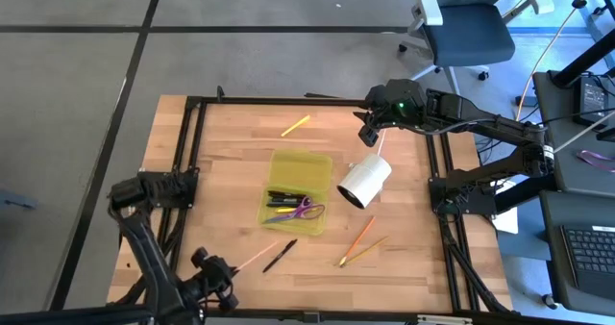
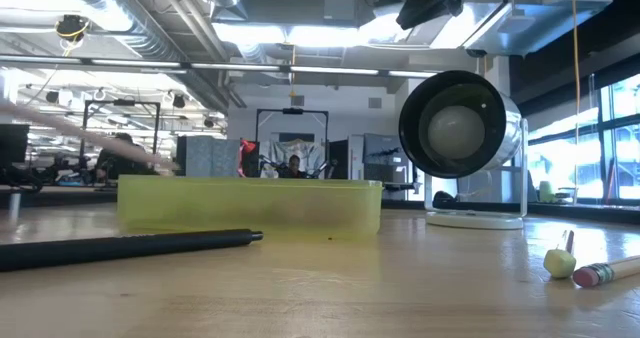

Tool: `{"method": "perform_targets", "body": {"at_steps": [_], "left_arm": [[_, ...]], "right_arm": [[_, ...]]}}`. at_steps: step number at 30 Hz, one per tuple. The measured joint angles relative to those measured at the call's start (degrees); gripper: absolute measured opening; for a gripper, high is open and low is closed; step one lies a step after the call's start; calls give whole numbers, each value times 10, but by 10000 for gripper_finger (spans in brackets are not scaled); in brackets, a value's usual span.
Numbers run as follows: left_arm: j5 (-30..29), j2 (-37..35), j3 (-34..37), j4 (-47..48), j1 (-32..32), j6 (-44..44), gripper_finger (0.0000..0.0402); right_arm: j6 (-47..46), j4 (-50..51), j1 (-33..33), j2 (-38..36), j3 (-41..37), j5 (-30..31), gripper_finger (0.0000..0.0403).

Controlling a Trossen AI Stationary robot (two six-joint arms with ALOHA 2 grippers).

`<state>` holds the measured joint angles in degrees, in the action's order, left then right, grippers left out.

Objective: Pick & place school supplies into a supply box
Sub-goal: Put the pink pencil into the yellow supply box

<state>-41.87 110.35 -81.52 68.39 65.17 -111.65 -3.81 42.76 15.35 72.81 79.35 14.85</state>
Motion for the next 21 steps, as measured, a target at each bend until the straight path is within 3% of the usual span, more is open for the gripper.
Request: {"method": "perform_targets", "body": {"at_steps": [6, 15, 21], "left_arm": [[-33, -54, 0, 20, -26, 76, 12], [-66, -74, 0, 28, -135, 301, 13], [-102, -90, 6, 17, -159, 332, 13]], "right_arm": [[0, 0, 0, 0, 0, 0, 124], [0, 0, 0, 0, 0, 0, 124], [7, 2, 0, 0, 0, 0, 124]]}}
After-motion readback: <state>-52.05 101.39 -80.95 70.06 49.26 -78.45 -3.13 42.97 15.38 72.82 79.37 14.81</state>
